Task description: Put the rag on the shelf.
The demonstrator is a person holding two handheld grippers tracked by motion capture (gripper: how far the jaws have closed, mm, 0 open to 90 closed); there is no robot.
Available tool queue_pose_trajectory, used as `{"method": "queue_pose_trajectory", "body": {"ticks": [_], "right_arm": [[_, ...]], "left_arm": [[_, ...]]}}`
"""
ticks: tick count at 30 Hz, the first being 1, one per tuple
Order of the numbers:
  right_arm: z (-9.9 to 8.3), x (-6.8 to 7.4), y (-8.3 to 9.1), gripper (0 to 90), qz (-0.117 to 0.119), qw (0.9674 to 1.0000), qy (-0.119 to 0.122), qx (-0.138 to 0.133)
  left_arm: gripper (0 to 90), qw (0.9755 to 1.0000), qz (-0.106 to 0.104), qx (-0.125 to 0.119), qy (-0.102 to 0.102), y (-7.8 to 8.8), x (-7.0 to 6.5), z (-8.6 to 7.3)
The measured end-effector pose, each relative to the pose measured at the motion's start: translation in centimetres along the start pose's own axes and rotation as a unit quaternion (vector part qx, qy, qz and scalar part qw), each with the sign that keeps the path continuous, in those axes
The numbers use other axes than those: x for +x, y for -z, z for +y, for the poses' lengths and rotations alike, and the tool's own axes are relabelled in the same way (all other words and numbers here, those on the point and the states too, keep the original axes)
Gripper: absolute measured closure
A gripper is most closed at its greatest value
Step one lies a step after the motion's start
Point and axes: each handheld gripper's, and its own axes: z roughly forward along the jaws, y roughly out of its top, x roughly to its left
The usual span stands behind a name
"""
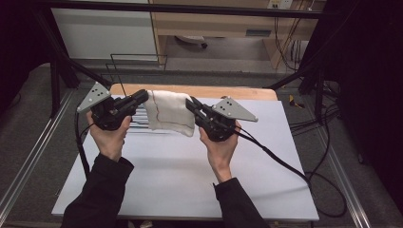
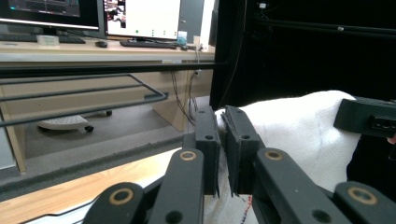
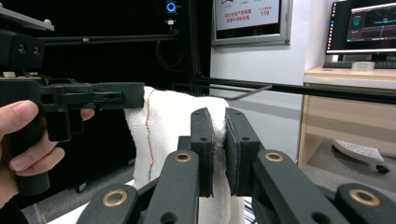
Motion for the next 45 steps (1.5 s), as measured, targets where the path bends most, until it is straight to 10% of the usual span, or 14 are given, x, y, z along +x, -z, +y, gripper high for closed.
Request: {"method": "queue_pose_trajectory", "body": {"ticks": [45], "right_arm": [[6.0,2.6,-8.0,83.2,0.014,0.9993,0.018,-0.029]], "left_arm": [[84.2,0.9977,0.047,-0.048,0.001,2.3,6.1,6.7]]}}
